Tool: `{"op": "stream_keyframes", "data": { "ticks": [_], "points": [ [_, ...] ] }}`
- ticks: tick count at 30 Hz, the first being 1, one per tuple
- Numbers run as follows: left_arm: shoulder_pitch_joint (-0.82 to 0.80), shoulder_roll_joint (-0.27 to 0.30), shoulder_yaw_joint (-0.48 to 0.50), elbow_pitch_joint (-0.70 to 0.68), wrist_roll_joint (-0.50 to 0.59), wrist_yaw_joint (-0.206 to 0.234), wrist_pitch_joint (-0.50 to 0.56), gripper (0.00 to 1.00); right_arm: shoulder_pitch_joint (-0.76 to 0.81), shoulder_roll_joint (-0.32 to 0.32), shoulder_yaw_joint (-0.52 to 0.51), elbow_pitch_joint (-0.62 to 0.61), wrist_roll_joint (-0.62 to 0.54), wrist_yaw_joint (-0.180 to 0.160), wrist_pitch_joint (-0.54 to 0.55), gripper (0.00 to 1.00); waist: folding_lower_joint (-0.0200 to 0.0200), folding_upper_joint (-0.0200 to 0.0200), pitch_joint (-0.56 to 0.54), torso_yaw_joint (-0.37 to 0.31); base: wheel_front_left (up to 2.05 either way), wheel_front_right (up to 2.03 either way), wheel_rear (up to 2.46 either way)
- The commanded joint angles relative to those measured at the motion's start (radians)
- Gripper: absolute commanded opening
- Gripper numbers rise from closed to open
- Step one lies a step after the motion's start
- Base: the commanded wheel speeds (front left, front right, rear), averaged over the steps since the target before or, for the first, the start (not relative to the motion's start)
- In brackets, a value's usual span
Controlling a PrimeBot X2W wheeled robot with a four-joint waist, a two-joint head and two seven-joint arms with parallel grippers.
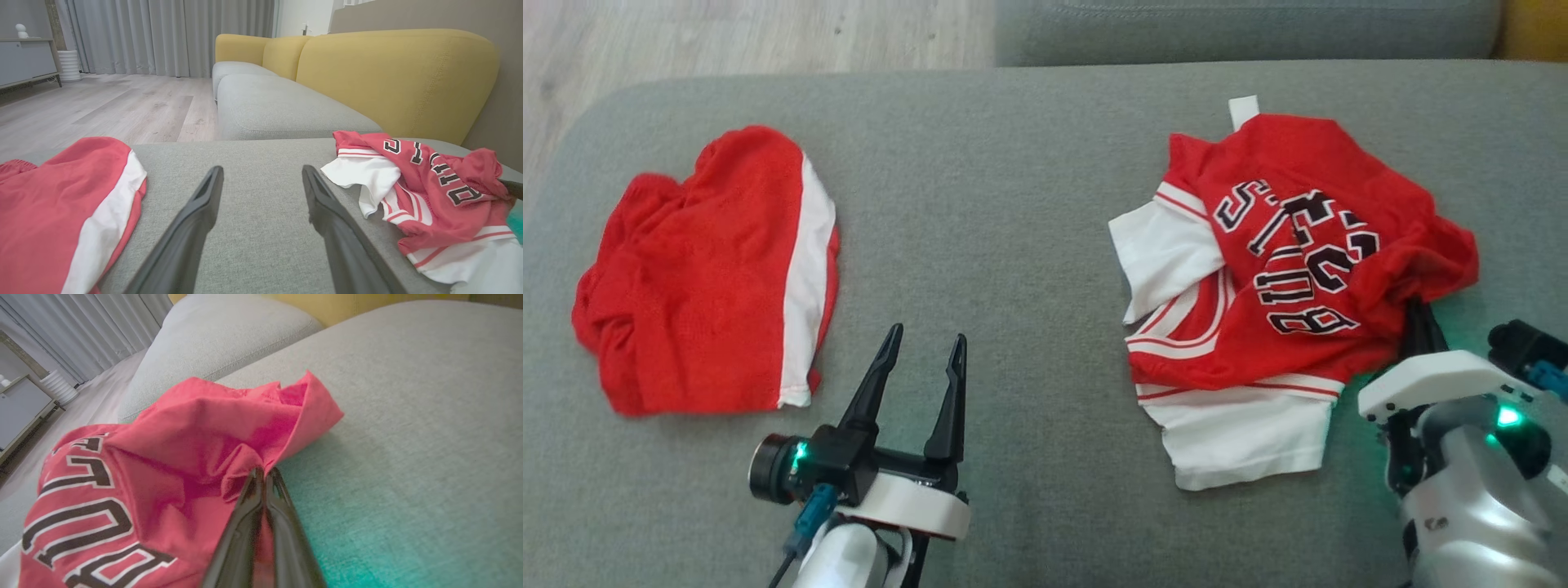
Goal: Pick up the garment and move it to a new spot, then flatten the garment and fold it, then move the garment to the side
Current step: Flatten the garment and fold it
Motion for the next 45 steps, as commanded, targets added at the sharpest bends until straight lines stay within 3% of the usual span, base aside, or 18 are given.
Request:
{"op": "stream_keyframes", "data": {
  "ticks": [1, 5, 10, 14, 19, 20, 21, 29, 39, 45],
  "points": [
    [-0.031, 0.0, 0.035, -0.027, 0.005, 0.005, -0.01, 1.0, -0.022, -0.02, 0.018, -0.034, -0.023, -0.001, -0.019, 0.0, 0.0, 0.0, -0.016, -0.015, 0.0, 0.0, 0.0],
    [-0.025, 0.0, 0.036, -0.028, 0.001, 0.007, -0.01, 1.0, -0.008, -0.052, 0.007, -0.057, -0.064, -0.001, -0.025, 0.0, 0.0, 0.0, -0.033, -0.029, 0.0, 0.0, 0.0],
    [-0.013, 0.0, 0.033, -0.033, -0.011, 0.011, -0.01, 1.0, 0.018, -0.135, -0.009, -0.107, -0.142, -0.001, -0.01, 0.0, 0.0, 0.0, -0.057, -0.042, 0.0, 0.0, 0.0],
    [-0.007, 0.0, 0.025, -0.039, -0.024, 0.017, -0.01, 1.0, 0.025, -0.193, -0.023, -0.147, -0.172, -0.001, 0.054, 0.0, 0.0, 0.0, -0.066, -0.043, 0.0, 0.0, 0.0],
    [-0.002, 0.0, 0.019, -0.045, -0.036, 0.026, -0.01, 1.0, 0.029, -0.206, -0.034, -0.207, -0.126, -0.001, 0.153, 0.0, 0.0, 0.0, -0.069, -0.04, 0.0, 0.0, 0.0],
    [-0.001, 0.0, 0.018, -0.045, -0.037, 0.026, -0.01, 1.0, 0.034, -0.21, -0.043, -0.214, -0.123, -0.001, 0.17, 0.35, 0.0, 0.0, -0.068, -0.039, 0.0, 0.0, 0.0],
    [-0.002, 0.0, 0.015, -0.046, -0.039, 0.027, -0.01, 1.0, 0.042, -0.214, -0.07, -0.222, -0.129, -0.001, 0.19, 1.0, 0.0, 0.0, -0.068, -0.036, 0.0, 0.0, 0.0],
    [0.002, 0.0, 0.026, -0.045, -0.035, 0.028, -0.01, 1.0, 0.077, -0.152, -0.13, -0.333, -0.221, -0.001, 0.109, 1.0, 0.0, 0.0, -0.077, -0.044, 0.0, 0.0, 0.0],
    [0.023, 0.0, 0.046, -0.05, -0.019, 0.018, -0.01, 1.0, 0.279, -0.04, 0.138, -0.61, -0.123, -0.001, 0.001, 1.0, 0.0, 0.0, -0.118, -0.081, 0.0, 0.0, 0.0],
    [0.041, 0.0, 0.046, -0.05, -0.014, 0.012, -0.01, 1.0, 0.431, -0.01, 0.236, -0.665, -0.111, -0.001, -0.006, 1.0, 0.0, 0.0, -0.131, -0.085, 0.0, 0.0, 0.0]
  ]
}}
